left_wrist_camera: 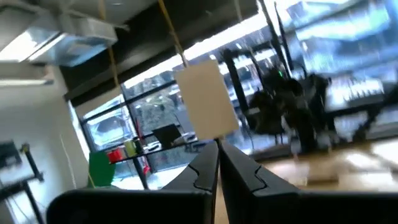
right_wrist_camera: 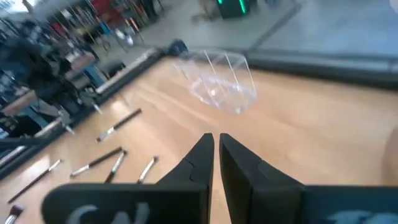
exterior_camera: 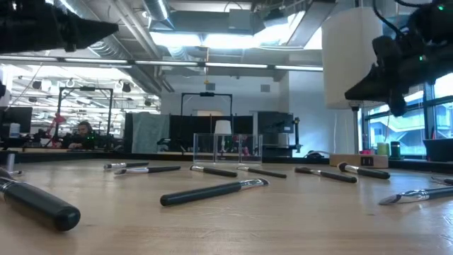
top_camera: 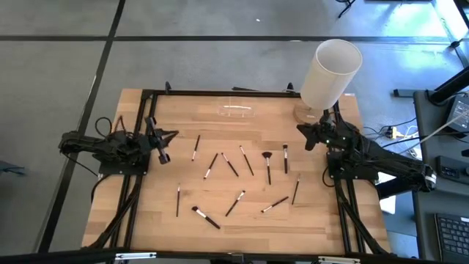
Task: Put items in baskets/containers
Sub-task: Put the black powder brush into the transparent organizer, then put the black highlighter brush into the transparent organizer
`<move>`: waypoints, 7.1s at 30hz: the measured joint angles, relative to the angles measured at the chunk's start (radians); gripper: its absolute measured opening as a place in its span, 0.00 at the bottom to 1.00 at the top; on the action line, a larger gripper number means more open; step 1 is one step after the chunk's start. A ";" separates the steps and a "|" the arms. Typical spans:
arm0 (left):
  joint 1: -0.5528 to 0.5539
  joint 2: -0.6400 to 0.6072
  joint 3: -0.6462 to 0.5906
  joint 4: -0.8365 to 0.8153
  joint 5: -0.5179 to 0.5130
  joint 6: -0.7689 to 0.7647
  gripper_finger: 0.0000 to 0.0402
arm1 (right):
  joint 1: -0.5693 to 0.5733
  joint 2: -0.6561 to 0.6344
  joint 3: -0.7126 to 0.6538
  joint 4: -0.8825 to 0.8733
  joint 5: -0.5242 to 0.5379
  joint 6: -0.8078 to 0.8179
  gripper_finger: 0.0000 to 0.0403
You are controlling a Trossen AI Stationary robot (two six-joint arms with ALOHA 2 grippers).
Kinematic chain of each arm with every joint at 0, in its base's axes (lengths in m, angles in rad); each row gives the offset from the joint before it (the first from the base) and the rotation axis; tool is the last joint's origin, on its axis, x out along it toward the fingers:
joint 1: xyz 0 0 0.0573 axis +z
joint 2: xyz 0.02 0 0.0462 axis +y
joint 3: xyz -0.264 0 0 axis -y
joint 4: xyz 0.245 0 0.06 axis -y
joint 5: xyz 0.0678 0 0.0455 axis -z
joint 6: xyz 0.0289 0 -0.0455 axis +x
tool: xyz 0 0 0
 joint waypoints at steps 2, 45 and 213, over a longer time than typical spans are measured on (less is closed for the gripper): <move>0.000 0.001 0.000 0.025 -0.012 -0.025 0.03 | 0.002 0.044 0.069 -0.118 -0.003 0.047 0.07; 0.393 0.957 0.023 0.386 -0.149 -0.835 0.02 | 0.151 1.057 0.466 -0.401 -0.235 0.424 0.40; 0.419 1.541 0.220 0.668 0.028 -0.711 0.03 | 0.303 1.559 0.812 -0.534 -0.147 0.147 0.16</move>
